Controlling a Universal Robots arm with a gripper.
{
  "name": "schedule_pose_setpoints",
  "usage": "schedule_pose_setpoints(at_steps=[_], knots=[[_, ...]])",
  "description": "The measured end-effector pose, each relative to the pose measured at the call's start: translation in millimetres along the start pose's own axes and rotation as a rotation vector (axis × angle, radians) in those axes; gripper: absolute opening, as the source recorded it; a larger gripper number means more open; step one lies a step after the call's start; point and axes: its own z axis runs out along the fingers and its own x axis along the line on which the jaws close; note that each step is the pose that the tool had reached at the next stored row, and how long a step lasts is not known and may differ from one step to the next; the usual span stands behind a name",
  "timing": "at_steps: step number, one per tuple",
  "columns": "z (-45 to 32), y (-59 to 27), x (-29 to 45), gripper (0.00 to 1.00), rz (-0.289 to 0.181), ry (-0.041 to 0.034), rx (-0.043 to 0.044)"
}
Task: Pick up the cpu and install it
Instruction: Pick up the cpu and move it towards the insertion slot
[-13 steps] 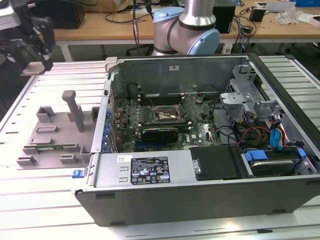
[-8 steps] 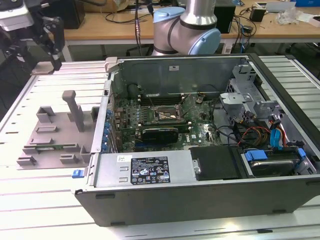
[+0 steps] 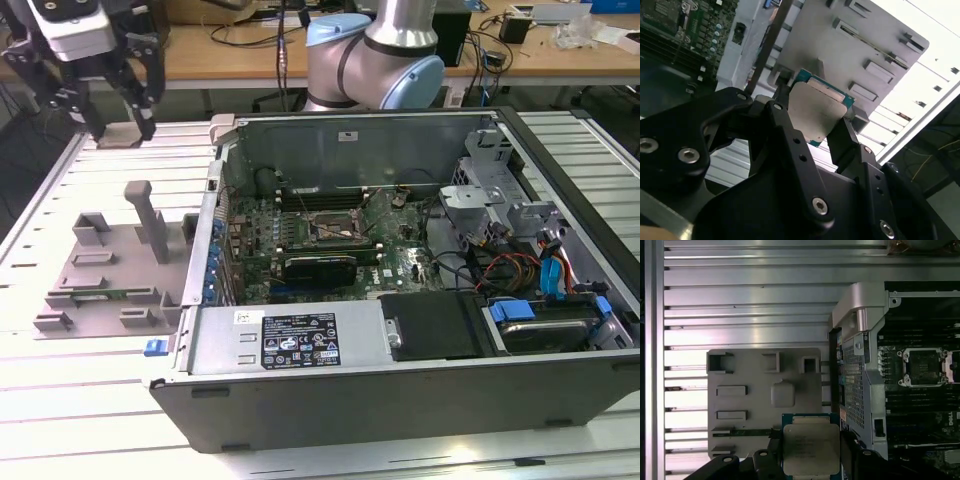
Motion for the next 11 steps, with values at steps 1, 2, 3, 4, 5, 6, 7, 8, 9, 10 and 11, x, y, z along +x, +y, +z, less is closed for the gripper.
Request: schedule_pose_setpoints(at_steps=[1, 2, 3, 4, 5, 6, 7, 8, 9, 10, 11], knots=[[0.2, 0.1, -4.8, 0.55, 0.000, 0.0001, 0.0000], [0.4, 0.2, -11.4, 0.55, 0.000, 0.0004, 0.0000], [0.5, 0.2, -16.3, 0.55, 0.000, 0.0006, 0.0000], [0.7, 0.3, -20.5, 0.55, 0.000, 0.0007, 0.0001], [0.8, 0.4, -23.5, 0.55, 0.000, 0.0007, 0.0000], [1.0, 0.4, -28.3, 0.55, 0.000, 0.0008, 0.0000], [1.2, 0.5, -35.4, 0.55, 0.000, 0.0010, 0.0000], [1.4, 0.6, -39.1, 0.55, 0.000, 0.0010, 0.0000], [1.4, 0.7, -41.6, 0.55, 0.000, 0.0010, 0.0001], [1.5, 0.8, -45.0, 0.55, 0.000, 0.0011, 0.0001], [1.6, 0.8, -47.7, 0.55, 0.000, 0.0011, 0.0001]])
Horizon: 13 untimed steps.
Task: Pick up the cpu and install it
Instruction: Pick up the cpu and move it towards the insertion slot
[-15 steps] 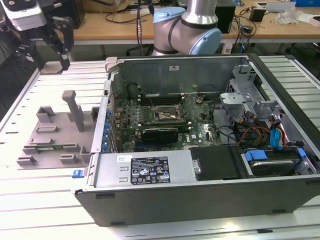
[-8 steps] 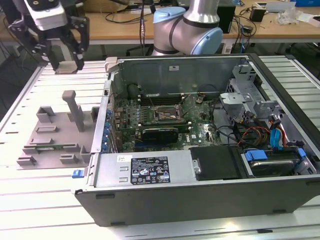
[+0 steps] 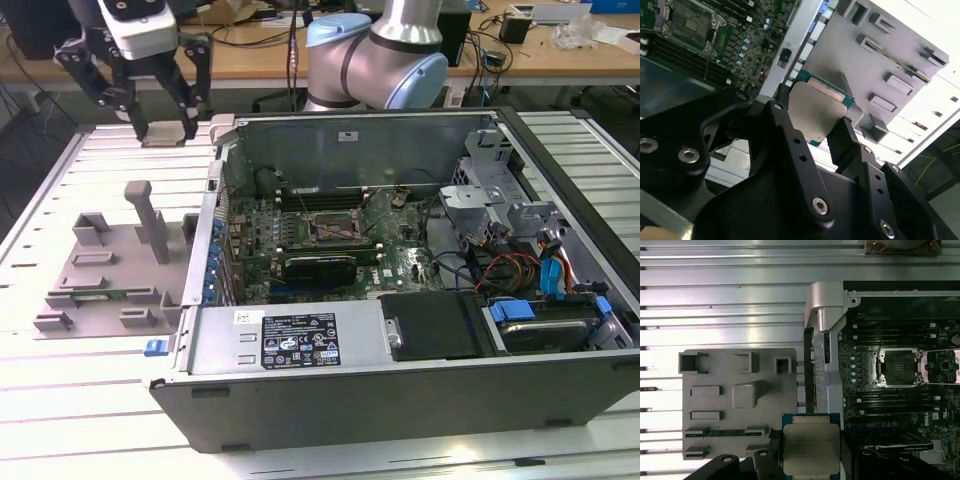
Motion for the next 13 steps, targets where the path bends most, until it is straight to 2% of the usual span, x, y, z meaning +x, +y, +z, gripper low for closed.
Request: schedule_pose_setpoints(at_steps=[5, 8, 10, 13], knots=[[0.6, 0.2, -15.6, 0.55, 0.000, 0.0000, -0.0001], [1.0, 0.4, -31.0, 0.55, 0.000, 0.0003, 0.0000], [1.2, 0.6, -36.3, 0.55, 0.000, 0.0003, 0.0000], [1.7, 0.9, -49.4, 0.55, 0.000, 0.0003, -0.0001]])
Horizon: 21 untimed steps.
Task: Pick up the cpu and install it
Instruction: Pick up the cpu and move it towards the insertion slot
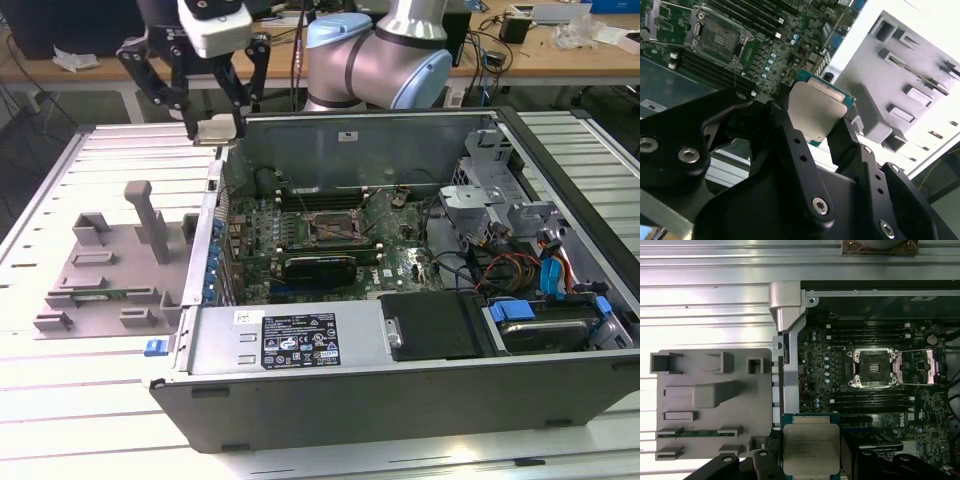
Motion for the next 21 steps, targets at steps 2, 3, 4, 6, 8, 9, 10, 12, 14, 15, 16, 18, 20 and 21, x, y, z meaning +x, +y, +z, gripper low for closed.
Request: schedule_pose_setpoints(at_steps=[2, 3, 4, 6, 8, 9, 10, 12, 14, 15, 16, 18, 20, 21], knots=[[0.2, 0.2, -6.3, 0.55, 0.000, 0.0001, 0.0000], [0.3, 0.2, -9.3, 0.55, 0.000, 0.0002, 0.0000], [0.4, 0.2, -12.4, 0.55, 0.000, 0.0002, 0.0001], [0.6, 0.5, -18.4, 0.55, 0.000, 0.0002, 0.0001], [1.0, 0.5, -29.6, 0.55, 0.000, 0.0002, -0.0001], [1.1, 0.6, -34.3, 0.55, 0.000, 0.0003, 0.0000], [1.3, 0.6, -39.0, 0.55, 0.000, 0.0004, 0.0001], [1.6, 0.8, -47.7, 0.55, 0.000, 0.0005, 0.0001], [1.9, 1.0, -58.7, 0.55, 0.000, 0.0008, 0.0001], [2.0, 1.1, -61.9, 0.55, 0.000, 0.0009, 0.0001], [2.1, 1.2, -65.3, 0.55, 0.000, 0.0010, 0.0001], [2.4, 1.4, -73.9, 0.55, 0.000, 0.0011, 0.0001], [2.8, 1.7, -84.0, 0.55, 0.000, 0.0013, 0.0001], [3.0, 1.8, -89.1, 0.55, 0.000, 0.0013, 0.0001]])
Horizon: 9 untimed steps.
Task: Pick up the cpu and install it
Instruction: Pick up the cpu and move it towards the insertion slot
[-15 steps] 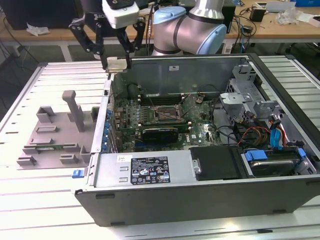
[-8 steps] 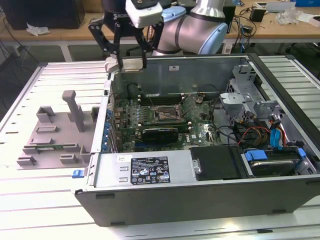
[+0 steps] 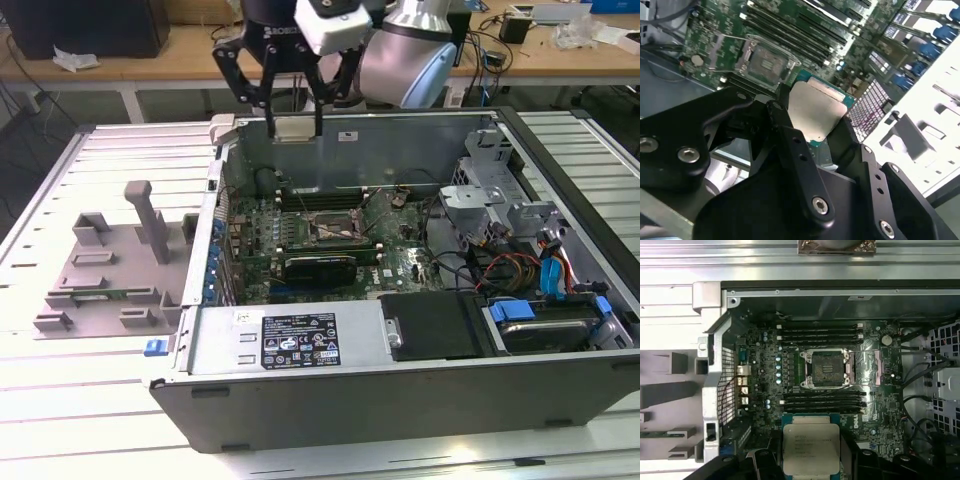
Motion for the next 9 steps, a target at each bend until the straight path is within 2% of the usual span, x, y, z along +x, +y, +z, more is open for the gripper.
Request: schedule_pose_setpoints(at_steps=[2, 5, 9], knots=[[0.2, 0.2, -8.7, 0.55, 0.000, 0.0001, 0.0001], [2.1, 0.3, -9.3, 0.55, 0.000, 0.0000, -0.0005], [14.7, -0.2, -15.6, 0.55, 0.000, 0.0007, -0.0005]])
